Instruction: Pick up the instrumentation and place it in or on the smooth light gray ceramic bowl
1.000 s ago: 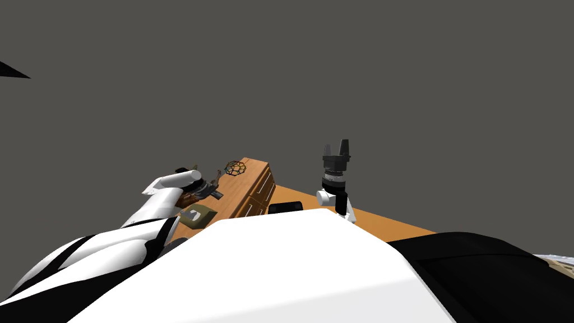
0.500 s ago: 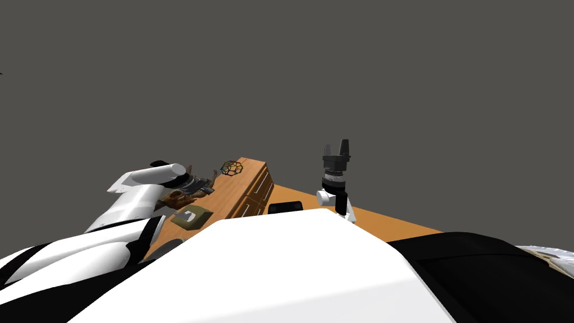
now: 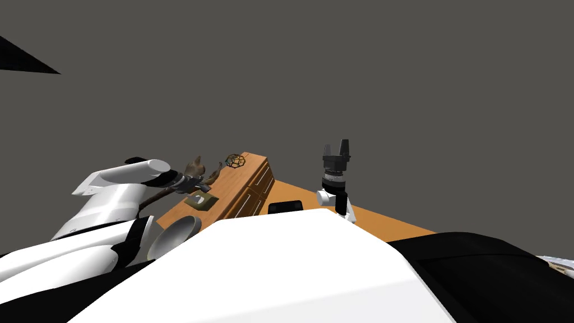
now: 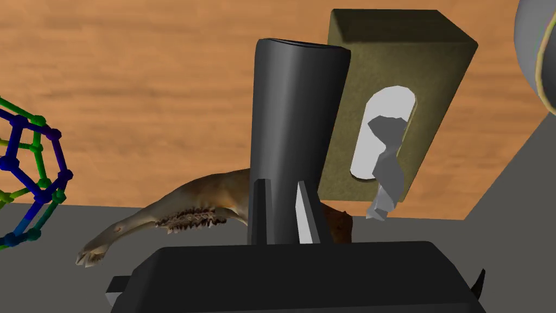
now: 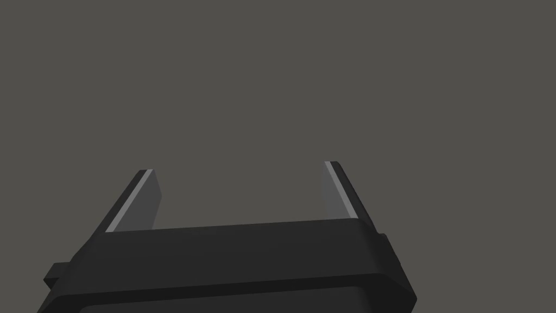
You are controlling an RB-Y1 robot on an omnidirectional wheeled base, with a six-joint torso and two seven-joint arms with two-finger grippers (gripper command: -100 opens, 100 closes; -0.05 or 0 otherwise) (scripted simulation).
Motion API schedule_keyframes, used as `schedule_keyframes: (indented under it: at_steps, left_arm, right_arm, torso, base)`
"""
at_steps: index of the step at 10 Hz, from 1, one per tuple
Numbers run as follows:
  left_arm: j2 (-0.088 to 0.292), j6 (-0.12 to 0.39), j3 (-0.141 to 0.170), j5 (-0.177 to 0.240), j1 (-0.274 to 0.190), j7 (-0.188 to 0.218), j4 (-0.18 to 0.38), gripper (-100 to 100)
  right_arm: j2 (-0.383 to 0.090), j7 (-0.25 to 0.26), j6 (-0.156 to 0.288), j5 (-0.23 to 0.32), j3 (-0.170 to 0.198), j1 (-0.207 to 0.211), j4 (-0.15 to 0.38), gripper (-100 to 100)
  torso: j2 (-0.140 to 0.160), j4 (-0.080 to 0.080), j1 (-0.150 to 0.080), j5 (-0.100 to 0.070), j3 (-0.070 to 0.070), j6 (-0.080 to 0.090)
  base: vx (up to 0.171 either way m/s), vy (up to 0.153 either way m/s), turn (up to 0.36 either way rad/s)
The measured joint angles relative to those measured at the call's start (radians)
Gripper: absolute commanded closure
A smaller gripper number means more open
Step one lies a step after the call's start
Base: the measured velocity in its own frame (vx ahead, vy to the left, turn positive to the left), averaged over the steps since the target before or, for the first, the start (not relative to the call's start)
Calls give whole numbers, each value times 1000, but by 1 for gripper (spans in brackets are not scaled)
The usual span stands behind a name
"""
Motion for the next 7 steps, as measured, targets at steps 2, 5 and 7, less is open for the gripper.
schedule_keyframes:
  at_steps: [2,5,7]
  left_arm:
    - [-12,33,8,33,20,-19,-4,100]
    - [-34,88,18,77,64,-43,-30,100]
    - [-58,121,3,86,81,-52,-53,100]
  right_arm:
    - [0,0,0,0,0,0,0,0]
    - [0,0,0,0,0,0,0,0]
    - [0,0,0,0,0,0,0,0]
  torso:
    - [-3,-1,1,0,-2,1]
    - [-4,-1,3,1,-2,1]
    - [-11,-2,2,0,-6,2]
  base:
    - [-182,13,170]
    - [-196,33,178]
    - [-60,38,131]
